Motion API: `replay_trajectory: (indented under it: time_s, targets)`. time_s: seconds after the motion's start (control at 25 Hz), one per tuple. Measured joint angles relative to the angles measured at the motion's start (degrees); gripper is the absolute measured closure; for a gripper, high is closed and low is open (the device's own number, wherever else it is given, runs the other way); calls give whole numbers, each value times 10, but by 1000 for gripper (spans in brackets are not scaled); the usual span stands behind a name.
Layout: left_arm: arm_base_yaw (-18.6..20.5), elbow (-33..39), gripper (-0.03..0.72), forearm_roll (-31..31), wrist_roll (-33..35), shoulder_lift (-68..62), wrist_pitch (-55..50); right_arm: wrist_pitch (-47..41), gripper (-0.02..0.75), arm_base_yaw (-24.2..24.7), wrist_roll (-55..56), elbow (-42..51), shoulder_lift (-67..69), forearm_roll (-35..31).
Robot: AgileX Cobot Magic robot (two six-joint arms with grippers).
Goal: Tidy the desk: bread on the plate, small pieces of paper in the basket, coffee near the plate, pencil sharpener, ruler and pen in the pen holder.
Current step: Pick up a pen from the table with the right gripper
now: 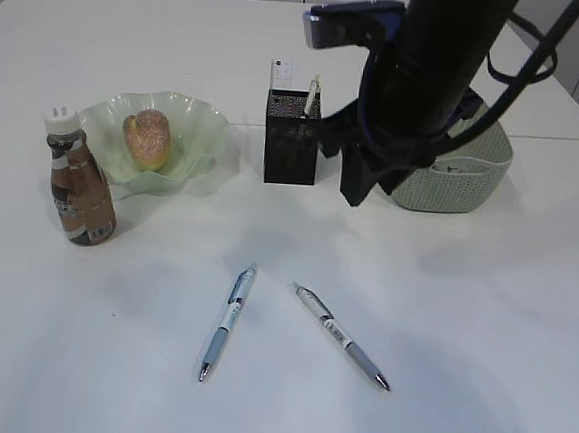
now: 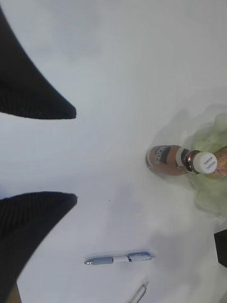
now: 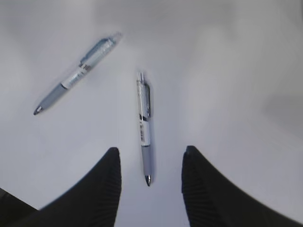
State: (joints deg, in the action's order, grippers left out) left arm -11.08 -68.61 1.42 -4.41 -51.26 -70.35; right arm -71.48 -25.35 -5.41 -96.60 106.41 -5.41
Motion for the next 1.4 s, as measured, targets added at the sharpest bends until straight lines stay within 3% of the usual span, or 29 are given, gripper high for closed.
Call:
replay_trajectory:
  time_s: [0.28, 0.6, 1.4]
  targets:
    - [0, 0, 340, 0, 0, 0, 0, 5, 386, -7, -13, 61, 36, 2]
    - [0, 0, 339, 0, 0, 0, 0, 14, 386, -34, -42, 63, 105, -2]
    - [0, 0, 339, 6, 0, 0, 1, 45, 386, -34, -45, 63, 193, 1]
